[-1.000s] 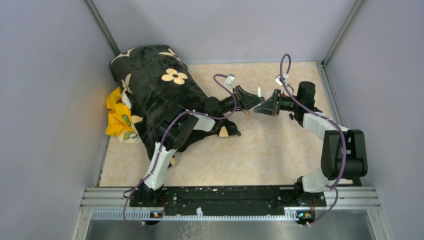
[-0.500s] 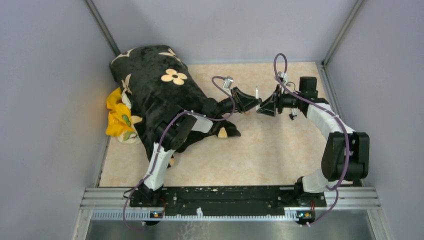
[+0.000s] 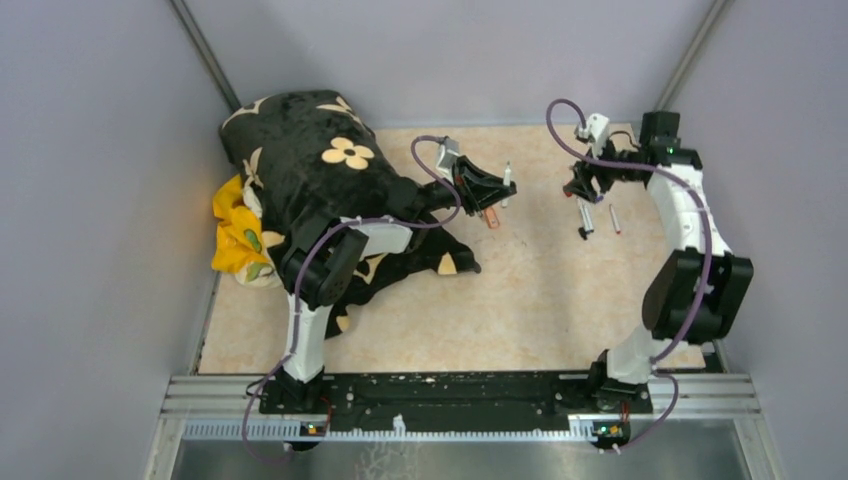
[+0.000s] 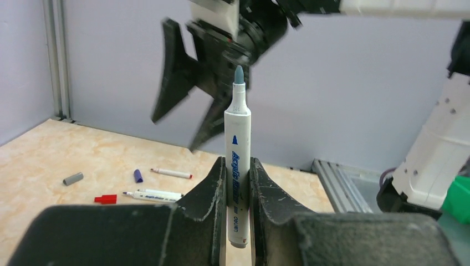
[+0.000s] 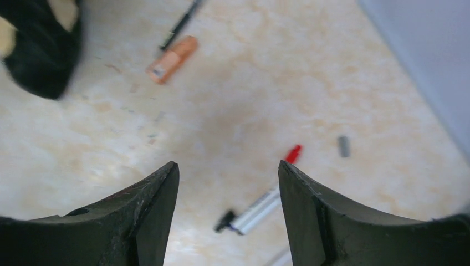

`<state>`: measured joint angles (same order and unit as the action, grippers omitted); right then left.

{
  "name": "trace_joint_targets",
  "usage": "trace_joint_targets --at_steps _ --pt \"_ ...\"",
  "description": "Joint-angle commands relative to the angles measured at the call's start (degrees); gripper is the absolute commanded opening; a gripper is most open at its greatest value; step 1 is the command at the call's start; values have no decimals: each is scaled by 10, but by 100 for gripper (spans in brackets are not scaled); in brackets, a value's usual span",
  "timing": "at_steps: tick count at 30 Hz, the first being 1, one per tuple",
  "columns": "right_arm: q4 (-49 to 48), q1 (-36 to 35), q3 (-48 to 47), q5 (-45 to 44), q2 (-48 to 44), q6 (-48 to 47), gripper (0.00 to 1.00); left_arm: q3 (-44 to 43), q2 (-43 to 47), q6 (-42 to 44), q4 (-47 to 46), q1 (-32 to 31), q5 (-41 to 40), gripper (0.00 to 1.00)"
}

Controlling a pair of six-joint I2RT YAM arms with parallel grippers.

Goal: Insert the pens into the pen caps
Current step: Move the pen cap to the center of the board.

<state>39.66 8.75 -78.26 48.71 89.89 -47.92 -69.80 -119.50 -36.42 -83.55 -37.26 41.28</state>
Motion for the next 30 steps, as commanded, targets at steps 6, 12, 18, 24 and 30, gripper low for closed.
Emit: trace_joint_targets --at_steps 6,12,18,24,30 --pt "239 5 -345 -178 246 -309 65 -14 41 94 93 10 87 0" --pt "249 6 -486 -239 375 -320 61 -13 48 108 108 9 99 0" --pt "239 3 -555 -234 450 -324 52 -13 47 113 115 10 101 0" --pt "212 -7 -578 -238 499 -294 46 -7 43 113 113 10 98 0" --pt "182 -14 -604 -251 541 -254 46 2 36 107 96 12 93 0"
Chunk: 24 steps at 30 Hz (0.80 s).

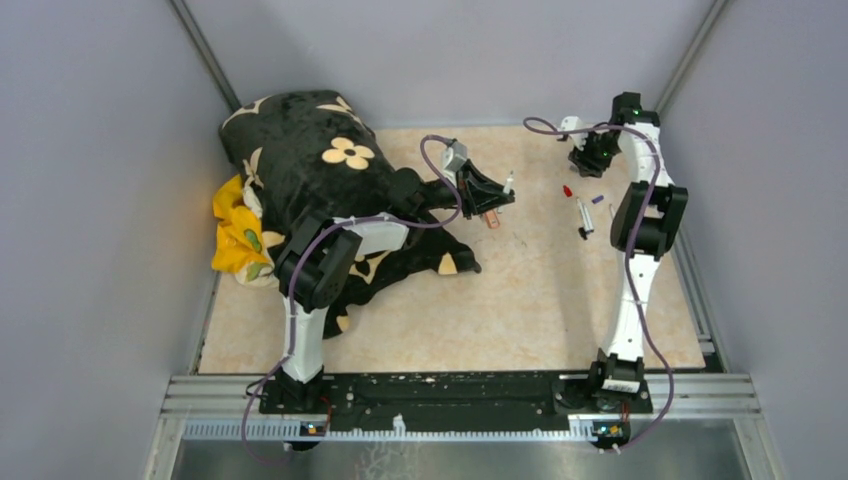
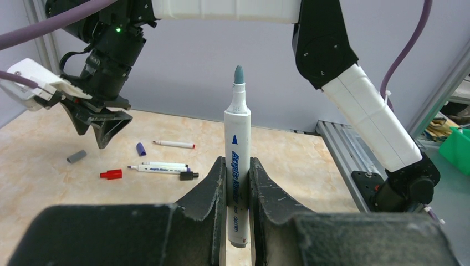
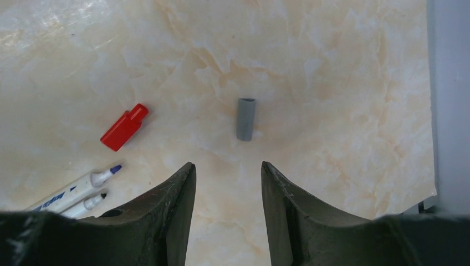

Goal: Insert the pens into the pen caps
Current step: Move the pen cap to the center of the board.

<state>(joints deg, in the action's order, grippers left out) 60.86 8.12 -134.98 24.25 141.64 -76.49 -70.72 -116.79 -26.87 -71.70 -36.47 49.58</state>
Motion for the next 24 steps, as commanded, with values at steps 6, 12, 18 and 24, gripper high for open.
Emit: trace_joint_targets --at_steps 6,12,18,24 --pt "-49 -11 -51 -12 50 61 44 28 -2 0 -52 8 2 0" --pt "-66 -19 -60 -31 63 67 39 33 -6 1 -58 9 3 0" --pt "-72 -23 -71 -37 71 64 34 31 -15 -13 -75 9 3 0" --pt "-69 -25 -78 -38 75 63 28 30 -15 -18 -78 9 5 0"
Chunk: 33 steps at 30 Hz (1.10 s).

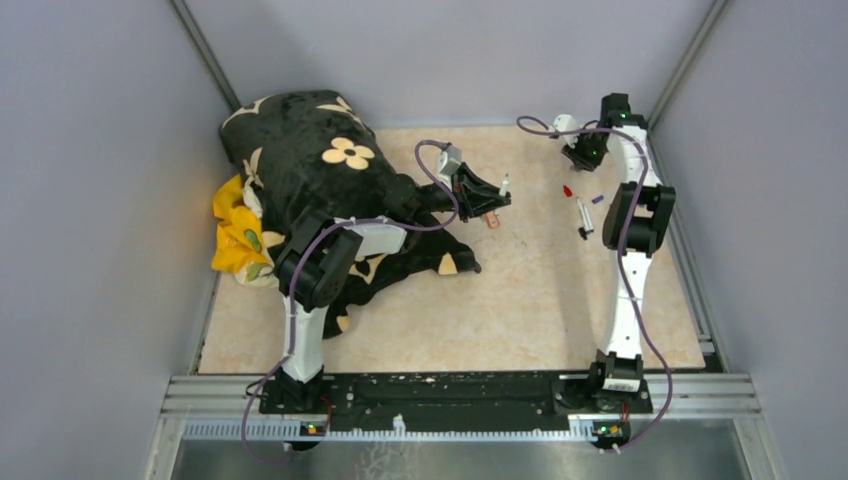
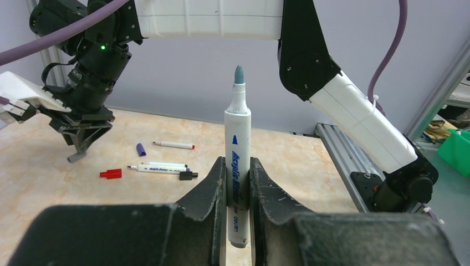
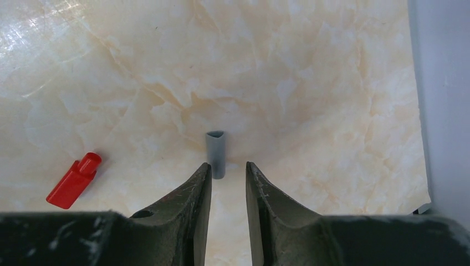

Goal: Insert the pens into the pen caps
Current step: Move the pen cap to the center of the board.

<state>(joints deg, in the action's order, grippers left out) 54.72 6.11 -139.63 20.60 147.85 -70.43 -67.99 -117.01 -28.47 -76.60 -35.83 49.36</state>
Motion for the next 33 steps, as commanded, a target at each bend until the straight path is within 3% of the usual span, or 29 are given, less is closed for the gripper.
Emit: trace_joint_targets --at_steps 1,27,33 --pt "-5 -6 -32 -2 12 0 27 3 -13 -2 -30 3 7 0" --pt "109 -26 -32 -12 2 -5 22 31 4 -7 -55 3 3 0" --pt "59 -25 -15 2 -36 88 23 41 17 -3 -61 3 1 0"
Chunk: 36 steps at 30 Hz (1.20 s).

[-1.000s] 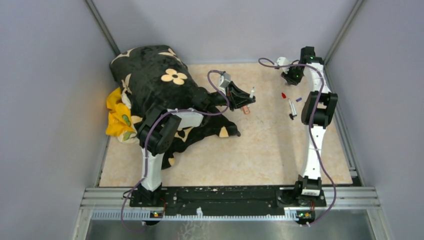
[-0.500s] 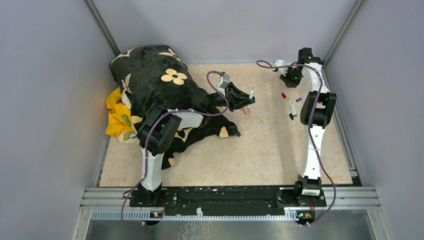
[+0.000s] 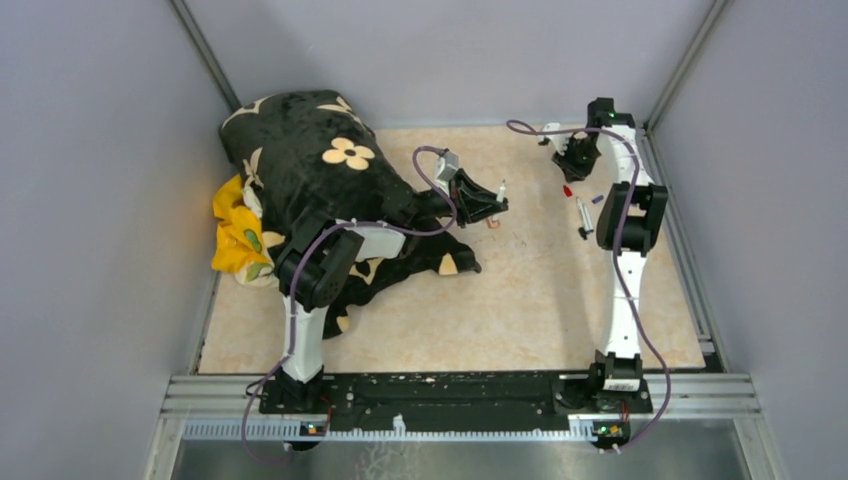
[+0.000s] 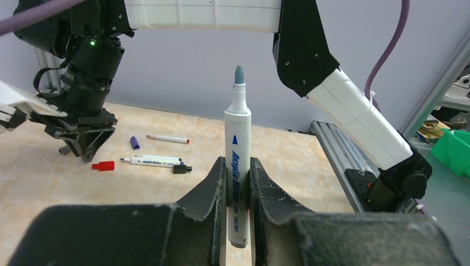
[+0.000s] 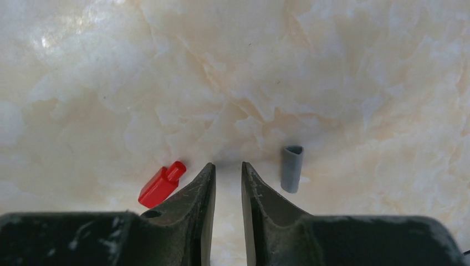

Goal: Insert the pens into the pen caps
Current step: Move the pen cap to the center of the board.

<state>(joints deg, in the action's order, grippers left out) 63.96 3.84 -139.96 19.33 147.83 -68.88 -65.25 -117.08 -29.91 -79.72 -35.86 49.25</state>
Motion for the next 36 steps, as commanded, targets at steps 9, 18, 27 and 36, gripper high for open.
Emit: trace_joint_targets --at_steps 9,18,27,36 --pt "-241 16 73 5 -112 430 41 28 32 20 -37 3 -1 0" --pt "-334 16 149 -113 -126 724 41 32 33 19 -41 3 -1 0" --pt "-353 16 156 -186 -110 808 43 29 27 13 -47 3 -2 0" --pt "-349 18 160 -186 -86 835 42 28 23 7 -51 3 -1 0"
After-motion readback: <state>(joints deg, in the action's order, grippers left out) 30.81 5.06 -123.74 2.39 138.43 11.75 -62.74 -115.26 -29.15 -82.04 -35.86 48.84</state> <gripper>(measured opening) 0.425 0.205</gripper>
